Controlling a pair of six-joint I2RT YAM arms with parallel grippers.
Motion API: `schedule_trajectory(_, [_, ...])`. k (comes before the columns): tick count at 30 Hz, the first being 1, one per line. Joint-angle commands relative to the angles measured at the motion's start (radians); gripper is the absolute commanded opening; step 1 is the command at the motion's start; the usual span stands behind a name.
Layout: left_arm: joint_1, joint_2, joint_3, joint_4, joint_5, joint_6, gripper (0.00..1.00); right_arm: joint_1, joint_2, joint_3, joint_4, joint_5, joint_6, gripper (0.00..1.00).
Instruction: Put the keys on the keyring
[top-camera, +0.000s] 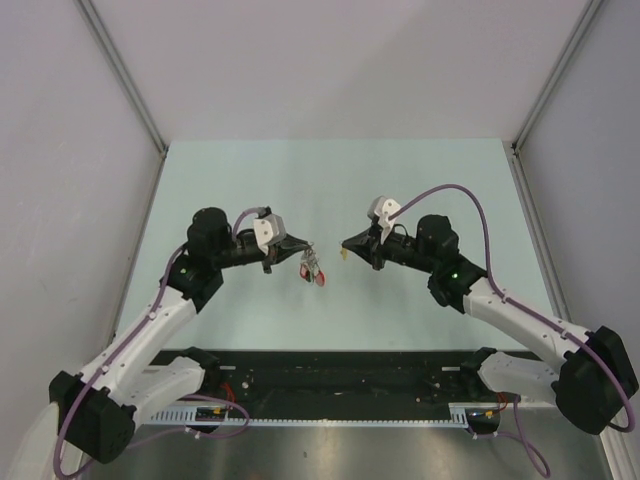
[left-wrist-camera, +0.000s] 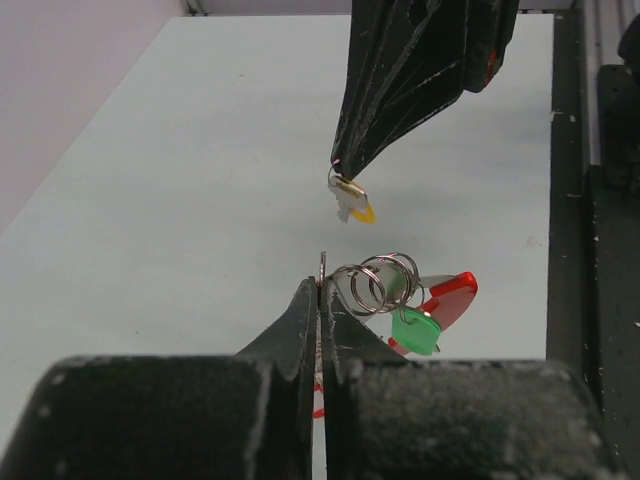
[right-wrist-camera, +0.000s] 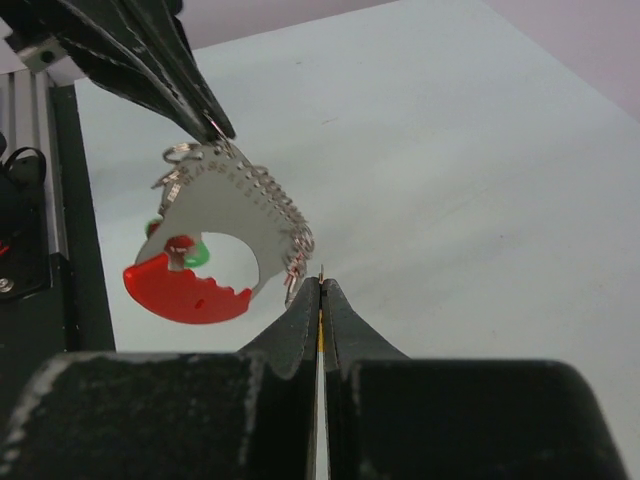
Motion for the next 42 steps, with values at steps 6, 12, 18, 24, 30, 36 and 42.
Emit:
schedule_trajectory(6, [-0.032,0.088,0.018,-0.005,0.186,0.13,0.0,0.101,0.0,-0.014,0.05,-0.043,-0.057,0.0])
schedule_trajectory(12, [-0.043,0.142,0.036,-0.017,0.327,0.131,0.0,0.13,-0.019,-0.039,0.06,-0.054,-0.14,0.0])
schedule_trajectory(18, [-0.043,0.18,0.045,-0.017,0.388,0.125,0.0,0.136,-0.057,-0.042,-0.017,-0.066,-0.201,0.0])
schedule_trajectory(24, [-0.043,0.213,0.053,-0.016,0.419,0.119,0.0,0.155,-0.088,-0.049,-0.074,-0.063,-0.229,0.0])
schedule_trajectory(30, [-0.045,0.208,0.045,0.016,0.408,0.093,0.01,0.159,-0.102,-0.048,-0.083,-0.06,-0.227,0.0])
schedule_trajectory(36, [-0.045,0.191,0.011,0.136,0.408,0.013,0.0,0.162,-0.083,-0.048,-0.083,-0.043,-0.229,0.0])
schedule_trajectory(42, [-0.045,0.193,-0.012,0.196,0.422,-0.041,0.0,0.164,-0.1,-0.06,-0.077,0.015,-0.229,0.0])
